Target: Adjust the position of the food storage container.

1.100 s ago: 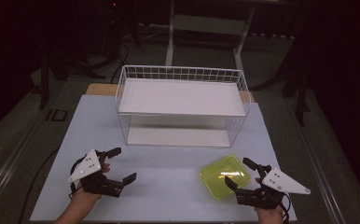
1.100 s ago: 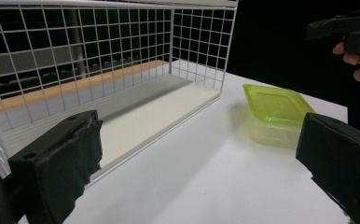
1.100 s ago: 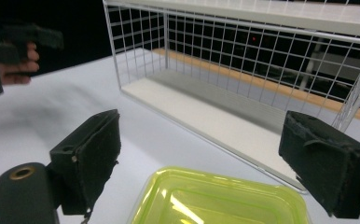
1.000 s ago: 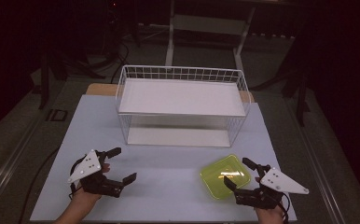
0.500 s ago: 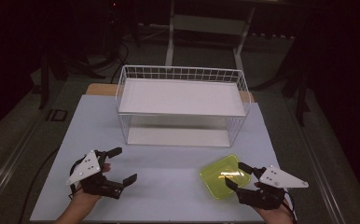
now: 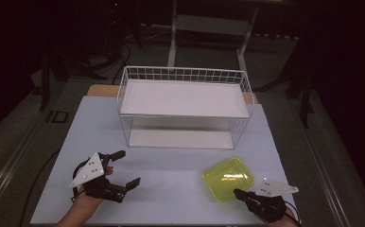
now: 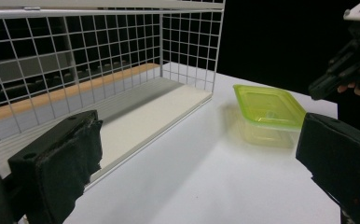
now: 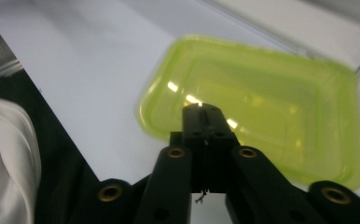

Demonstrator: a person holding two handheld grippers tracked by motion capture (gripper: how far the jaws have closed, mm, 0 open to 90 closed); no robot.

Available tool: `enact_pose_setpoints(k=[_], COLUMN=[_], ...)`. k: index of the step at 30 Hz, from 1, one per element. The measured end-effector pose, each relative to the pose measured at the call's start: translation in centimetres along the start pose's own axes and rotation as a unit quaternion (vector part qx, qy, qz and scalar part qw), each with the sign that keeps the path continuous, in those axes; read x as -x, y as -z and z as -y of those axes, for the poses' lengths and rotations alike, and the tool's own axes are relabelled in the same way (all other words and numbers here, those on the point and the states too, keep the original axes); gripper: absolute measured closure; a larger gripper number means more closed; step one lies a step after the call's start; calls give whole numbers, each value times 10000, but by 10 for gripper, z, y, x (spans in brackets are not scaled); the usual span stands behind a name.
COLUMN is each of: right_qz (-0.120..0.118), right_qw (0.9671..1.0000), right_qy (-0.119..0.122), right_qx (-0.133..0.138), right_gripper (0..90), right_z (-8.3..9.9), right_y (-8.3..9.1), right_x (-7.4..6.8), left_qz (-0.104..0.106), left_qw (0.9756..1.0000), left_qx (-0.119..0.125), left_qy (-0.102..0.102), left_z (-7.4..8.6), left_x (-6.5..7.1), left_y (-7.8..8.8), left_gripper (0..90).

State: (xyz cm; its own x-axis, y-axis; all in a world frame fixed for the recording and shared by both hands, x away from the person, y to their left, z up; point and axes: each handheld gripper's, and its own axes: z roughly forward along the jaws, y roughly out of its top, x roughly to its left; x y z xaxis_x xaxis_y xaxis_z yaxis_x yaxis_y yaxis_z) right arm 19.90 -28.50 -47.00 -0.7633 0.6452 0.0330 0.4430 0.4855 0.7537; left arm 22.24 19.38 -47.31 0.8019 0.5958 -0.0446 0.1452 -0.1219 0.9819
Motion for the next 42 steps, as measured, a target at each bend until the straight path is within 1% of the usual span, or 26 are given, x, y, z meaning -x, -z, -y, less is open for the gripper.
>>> enact_pose_setpoints(k=[2,3,4,5,6,7,9,10,15,18,19,24,29,33,34,35,38,40,41,42], right_qz=[-171,-171,-321,-359,-359,-344,-381,-363,-392,-444,-428,-474,-390,-335,-341,-371,-429,-429,-416,-343], right_qw=[9998,9998,9993,9992,9992,9991,9990,9990,9988,9987,9987,9984,9989,9990,9990,9990,9988,9990,9991,9994], right_qy=[-1,-1,-46,-41,-41,47,37,114,185,158,199,164,125,201,193,121,63,17,14,49], right_qx=[-129,-129,-159,-180,-180,-259,-243,-255,-241,-208,-214,-254,-210,-207,-205,-202,-225,-155,-121,-74], right_gripper=[899,899,900,900,900,900,900,900,900,899,900,899,900,900,899,899,899,899,899,899], right_z=[6,6,9,9,9,9,9,7,3,0,-1,-5,-11,-15,-16,-16,-17,-17,-17,-17], right_y=[-7,-7,-11,-13,-13,-17,-18,-19,-23,-28,-29,-37,-45,-50,-51,-52,-52,-48,-45,-40], right_x=[2,2,4,5,5,4,5,4,4,6,6,8,12,14,15,16,18,21,22,25], left_qz=[5,3,3,1,-3,-4,5,1,34,54,56,62,67,87,88,90,118,130,130,139], left_qw=[10000,10000,10000,10000,10000,10000,10000,10000,10000,9999,9999,9999,9999,9999,9999,9999,9998,9998,9998,9998], left_qx=[-4,-11,-15,-17,-22,-27,-33,-40,-59,-82,-85,-86,-89,-120,-128,-124,-140,-146,-151,-154], left_qy=[1,0,3,-1,-1,-4,-2,-18,-24,-38,-36,-33,-32,-50,-56,-52,-45,-48,-50,-44], left_z=[0,0,1,1,1,1,1,1,1,1,2,2,2,2,2,2,3,3,3,3], left_x=[0,0,0,0,0,0,0,0,1,1,1,1,2,2,2,2,2,2,2,2], left_y=[0,-1,-1,-1,-1,-1,-1,-1,-2,-2,-2,-3,-3,-3,-3,-4,-4,-4,-5,-5], left_gripper=[9,9,9,9,9,9,9,9,9,9,9,9,9,9,9,9,9,9,9,9])
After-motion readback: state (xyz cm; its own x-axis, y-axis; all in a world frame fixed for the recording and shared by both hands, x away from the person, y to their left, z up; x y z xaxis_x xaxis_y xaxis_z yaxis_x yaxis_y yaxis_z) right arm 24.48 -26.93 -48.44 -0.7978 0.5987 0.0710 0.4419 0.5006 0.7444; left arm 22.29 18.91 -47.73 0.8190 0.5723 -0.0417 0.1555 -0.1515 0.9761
